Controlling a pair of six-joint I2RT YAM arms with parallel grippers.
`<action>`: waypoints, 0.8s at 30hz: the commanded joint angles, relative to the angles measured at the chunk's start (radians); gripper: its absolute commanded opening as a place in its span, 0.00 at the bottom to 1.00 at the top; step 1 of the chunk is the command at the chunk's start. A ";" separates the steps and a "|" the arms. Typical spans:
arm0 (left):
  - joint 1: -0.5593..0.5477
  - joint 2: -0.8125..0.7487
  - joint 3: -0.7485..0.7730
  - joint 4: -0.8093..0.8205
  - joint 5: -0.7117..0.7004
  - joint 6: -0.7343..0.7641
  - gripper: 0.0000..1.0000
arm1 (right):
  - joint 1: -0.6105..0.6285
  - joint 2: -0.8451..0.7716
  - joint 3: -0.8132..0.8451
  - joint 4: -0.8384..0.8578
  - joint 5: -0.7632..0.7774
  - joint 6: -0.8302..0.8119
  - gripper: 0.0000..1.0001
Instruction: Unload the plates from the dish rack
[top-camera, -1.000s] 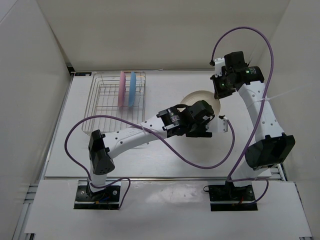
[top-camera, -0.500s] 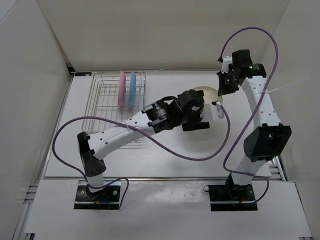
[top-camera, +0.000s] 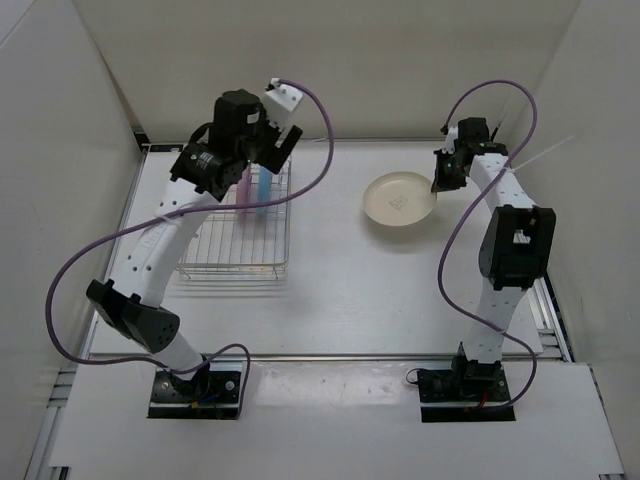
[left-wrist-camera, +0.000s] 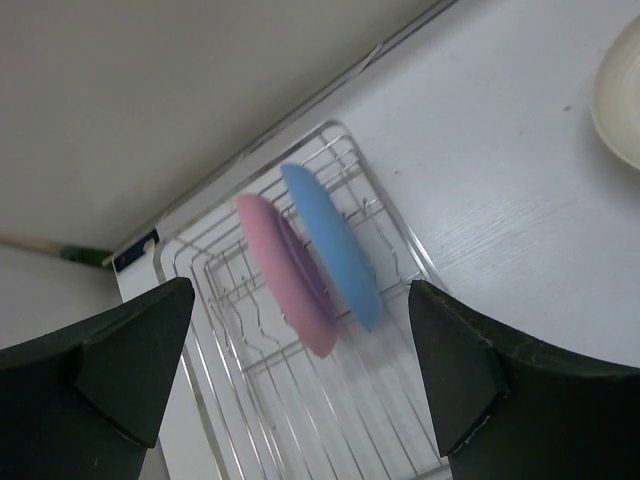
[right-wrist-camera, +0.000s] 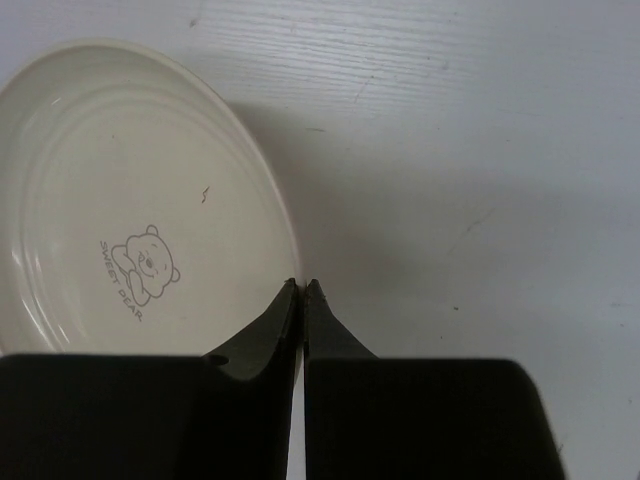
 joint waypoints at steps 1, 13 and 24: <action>0.093 -0.079 -0.049 -0.016 0.110 -0.076 0.99 | 0.006 0.064 0.000 0.100 0.028 0.035 0.00; 0.186 -0.131 -0.225 0.044 0.172 -0.096 0.99 | -0.014 0.187 0.063 0.078 0.052 0.035 0.00; 0.195 -0.171 -0.287 0.053 0.181 -0.119 0.99 | -0.014 0.239 0.091 0.025 0.102 0.024 0.59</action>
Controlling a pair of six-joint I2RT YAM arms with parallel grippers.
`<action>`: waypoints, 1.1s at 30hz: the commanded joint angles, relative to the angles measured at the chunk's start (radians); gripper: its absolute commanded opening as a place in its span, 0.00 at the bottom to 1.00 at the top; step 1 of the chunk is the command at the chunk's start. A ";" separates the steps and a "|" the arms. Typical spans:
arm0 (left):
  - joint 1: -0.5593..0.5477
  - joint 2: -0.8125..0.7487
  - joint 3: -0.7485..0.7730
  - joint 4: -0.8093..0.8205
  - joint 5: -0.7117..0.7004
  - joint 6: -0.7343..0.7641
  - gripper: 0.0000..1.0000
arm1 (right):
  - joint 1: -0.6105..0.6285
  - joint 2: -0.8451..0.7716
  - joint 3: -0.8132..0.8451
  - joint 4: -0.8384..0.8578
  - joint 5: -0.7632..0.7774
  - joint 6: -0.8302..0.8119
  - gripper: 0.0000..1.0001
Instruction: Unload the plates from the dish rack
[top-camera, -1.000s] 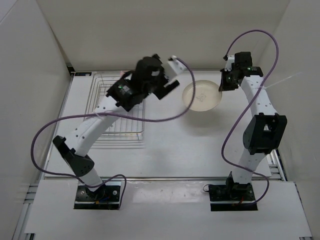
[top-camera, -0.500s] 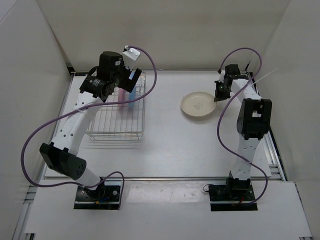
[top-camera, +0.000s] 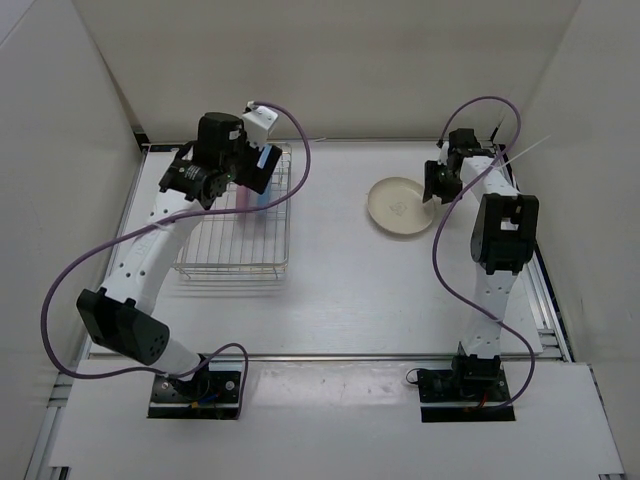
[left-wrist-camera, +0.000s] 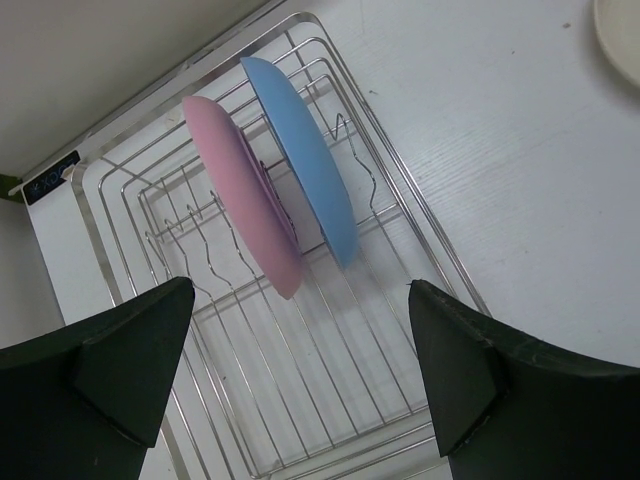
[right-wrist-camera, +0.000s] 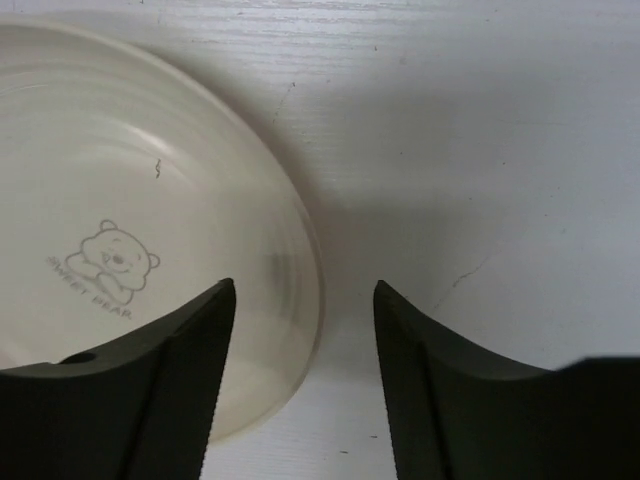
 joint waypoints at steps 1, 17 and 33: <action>0.009 -0.065 -0.005 0.025 0.019 -0.025 0.99 | -0.006 0.001 0.017 -0.019 0.012 -0.006 0.63; 0.287 -0.094 0.016 0.058 0.324 -0.185 0.99 | -0.006 -0.356 0.021 -0.170 0.008 -0.011 0.85; 0.650 0.135 -0.172 0.279 1.148 -0.274 0.97 | 0.003 -0.665 -0.066 -0.308 -0.049 -0.149 0.85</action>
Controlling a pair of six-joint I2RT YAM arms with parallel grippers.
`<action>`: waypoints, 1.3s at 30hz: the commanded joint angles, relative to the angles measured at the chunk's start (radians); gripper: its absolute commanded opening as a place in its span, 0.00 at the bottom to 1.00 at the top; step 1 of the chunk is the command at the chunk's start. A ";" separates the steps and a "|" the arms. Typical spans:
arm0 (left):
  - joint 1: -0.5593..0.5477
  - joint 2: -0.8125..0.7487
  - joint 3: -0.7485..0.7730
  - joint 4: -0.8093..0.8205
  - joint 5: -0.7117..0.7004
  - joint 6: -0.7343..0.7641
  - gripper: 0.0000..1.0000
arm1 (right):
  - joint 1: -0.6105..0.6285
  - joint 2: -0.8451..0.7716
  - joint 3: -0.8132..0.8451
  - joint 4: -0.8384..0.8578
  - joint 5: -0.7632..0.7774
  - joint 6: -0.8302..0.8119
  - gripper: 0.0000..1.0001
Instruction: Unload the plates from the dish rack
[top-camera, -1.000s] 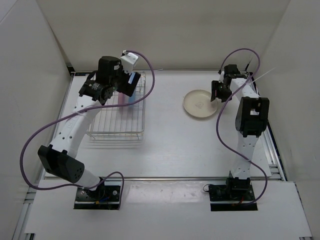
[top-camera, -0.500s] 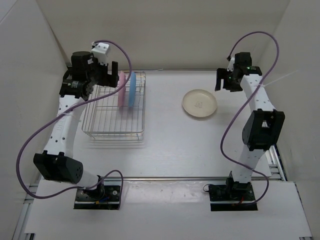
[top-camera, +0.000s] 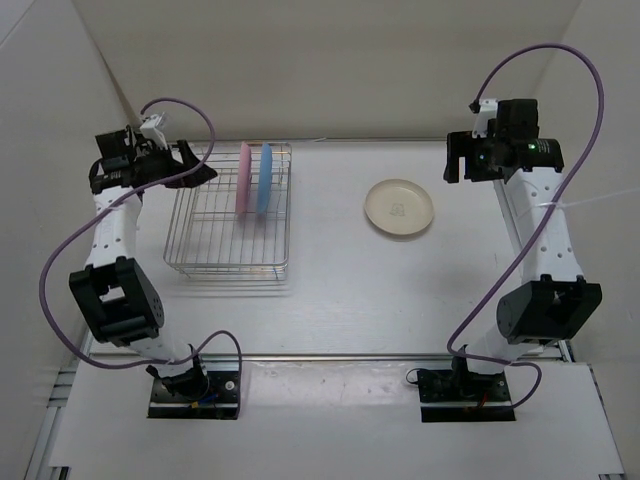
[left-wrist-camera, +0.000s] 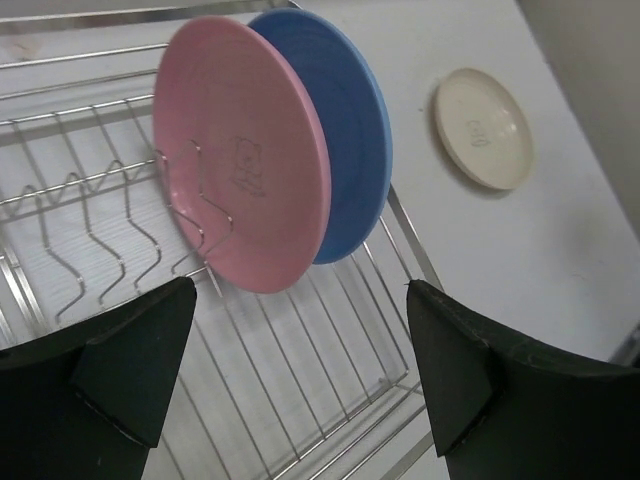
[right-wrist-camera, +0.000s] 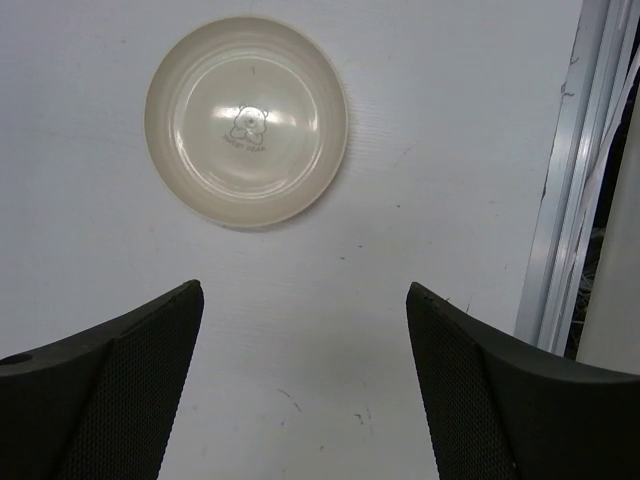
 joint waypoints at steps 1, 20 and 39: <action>0.010 0.079 0.017 0.056 0.246 -0.030 0.97 | 0.002 -0.022 -0.011 -0.037 -0.013 -0.026 0.85; -0.113 0.286 0.125 0.168 0.168 -0.104 0.88 | 0.012 -0.068 -0.091 -0.019 -0.004 -0.026 0.85; -0.122 0.366 0.152 0.211 0.180 -0.158 0.55 | 0.012 -0.097 -0.129 -0.019 -0.012 -0.017 0.85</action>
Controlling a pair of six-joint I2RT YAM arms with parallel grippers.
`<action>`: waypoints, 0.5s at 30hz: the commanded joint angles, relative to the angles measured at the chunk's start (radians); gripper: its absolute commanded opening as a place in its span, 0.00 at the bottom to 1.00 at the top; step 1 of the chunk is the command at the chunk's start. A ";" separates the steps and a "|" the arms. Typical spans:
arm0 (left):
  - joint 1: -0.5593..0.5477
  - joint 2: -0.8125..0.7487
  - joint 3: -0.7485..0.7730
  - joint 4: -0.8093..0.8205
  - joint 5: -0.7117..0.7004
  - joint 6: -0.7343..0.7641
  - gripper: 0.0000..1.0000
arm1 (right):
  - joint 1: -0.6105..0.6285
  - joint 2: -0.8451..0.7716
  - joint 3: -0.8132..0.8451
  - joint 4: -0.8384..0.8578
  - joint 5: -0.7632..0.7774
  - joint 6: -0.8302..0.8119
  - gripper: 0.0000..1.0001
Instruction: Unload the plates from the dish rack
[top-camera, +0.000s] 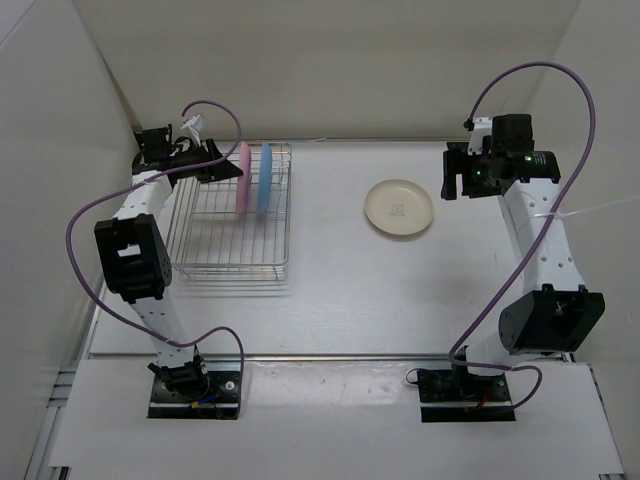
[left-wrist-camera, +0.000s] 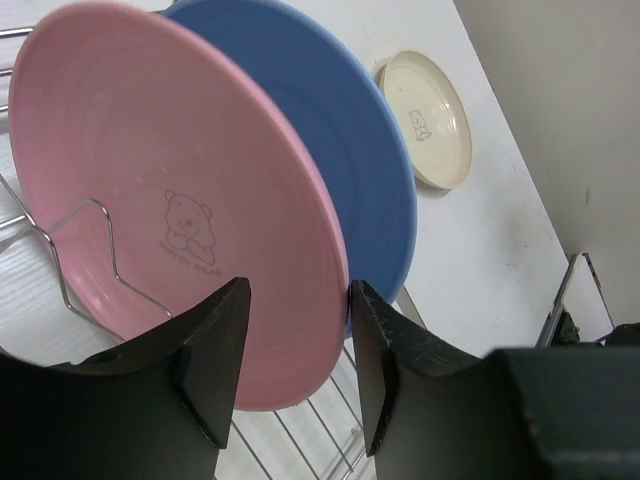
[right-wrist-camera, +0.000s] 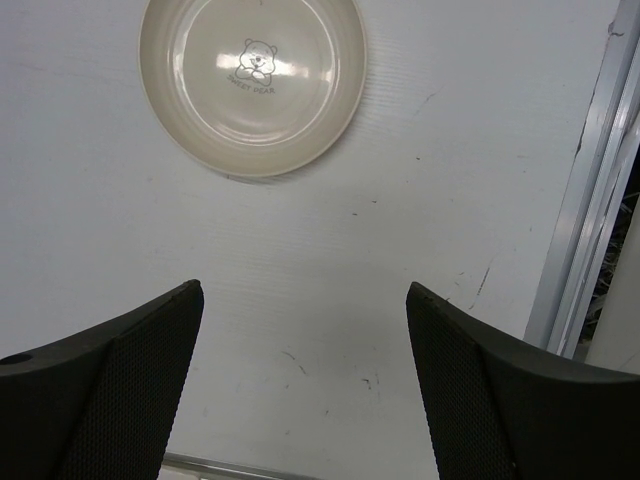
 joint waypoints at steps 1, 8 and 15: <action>-0.004 -0.004 0.043 0.020 0.011 0.003 0.55 | 0.003 -0.018 0.000 0.016 -0.005 0.003 0.85; -0.014 0.007 0.043 0.011 0.020 -0.006 0.52 | 0.003 -0.018 0.000 0.025 0.013 0.003 0.85; -0.014 0.016 0.043 0.000 0.020 -0.006 0.30 | 0.003 -0.018 0.000 0.025 0.013 0.003 0.85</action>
